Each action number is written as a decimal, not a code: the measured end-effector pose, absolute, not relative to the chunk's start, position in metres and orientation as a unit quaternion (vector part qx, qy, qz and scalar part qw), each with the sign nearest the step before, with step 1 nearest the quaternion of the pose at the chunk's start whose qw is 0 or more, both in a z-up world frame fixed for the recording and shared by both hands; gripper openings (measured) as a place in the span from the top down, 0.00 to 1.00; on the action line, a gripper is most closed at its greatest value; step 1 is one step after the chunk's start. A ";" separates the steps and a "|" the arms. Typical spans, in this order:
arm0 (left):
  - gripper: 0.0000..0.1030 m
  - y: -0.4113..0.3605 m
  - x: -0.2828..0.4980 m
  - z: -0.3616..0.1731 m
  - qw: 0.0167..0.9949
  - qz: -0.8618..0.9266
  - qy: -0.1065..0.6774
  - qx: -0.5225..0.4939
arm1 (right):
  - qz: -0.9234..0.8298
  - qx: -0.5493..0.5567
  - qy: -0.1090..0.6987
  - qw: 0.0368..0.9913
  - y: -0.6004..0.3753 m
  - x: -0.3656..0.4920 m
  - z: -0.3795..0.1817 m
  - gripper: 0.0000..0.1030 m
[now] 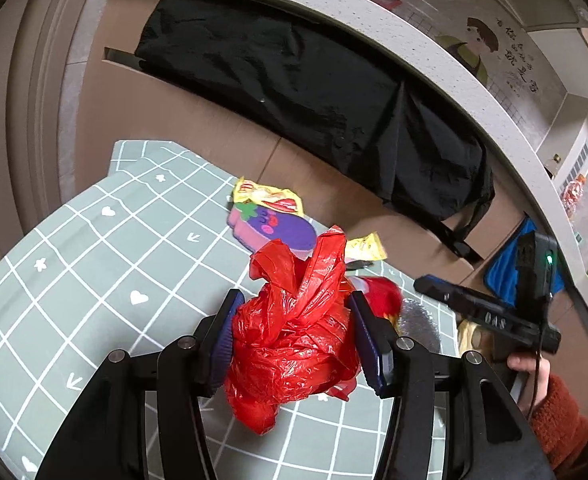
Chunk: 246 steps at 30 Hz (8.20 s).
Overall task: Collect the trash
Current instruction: 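Grasp the yellow snack wrapper with the right gripper, then lift the red bag and yellow wrapper and carry both over the yellow bin, then move both tools back to the table, left gripper toward the red can, then grasp the red drink can with the left gripper while the right approaches the silver pad, then lift the red can with the left gripper while the right grasps the round silver pad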
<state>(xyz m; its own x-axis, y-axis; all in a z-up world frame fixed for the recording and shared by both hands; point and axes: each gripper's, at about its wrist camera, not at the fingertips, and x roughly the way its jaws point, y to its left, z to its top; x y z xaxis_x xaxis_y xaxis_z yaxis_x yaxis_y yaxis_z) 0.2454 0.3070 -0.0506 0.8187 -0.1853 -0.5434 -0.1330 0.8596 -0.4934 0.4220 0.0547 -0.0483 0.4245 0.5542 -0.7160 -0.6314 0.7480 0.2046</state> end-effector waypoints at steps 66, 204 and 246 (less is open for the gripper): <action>0.48 -0.093 0.315 0.064 0.947 -0.235 0.211 -0.053 | 0.076 0.008 0.215 0.974 -0.309 0.293 0.083 0.83; 0.53 0.165 0.388 -0.125 0.835 -0.136 0.473 -0.244 | 0.263 0.039 0.450 0.852 -0.107 0.309 -0.103 0.67; 0.73 0.127 0.246 -0.036 0.917 -0.111 0.372 -0.095 | 0.234 -0.012 0.320 0.918 -0.114 0.297 0.003 0.93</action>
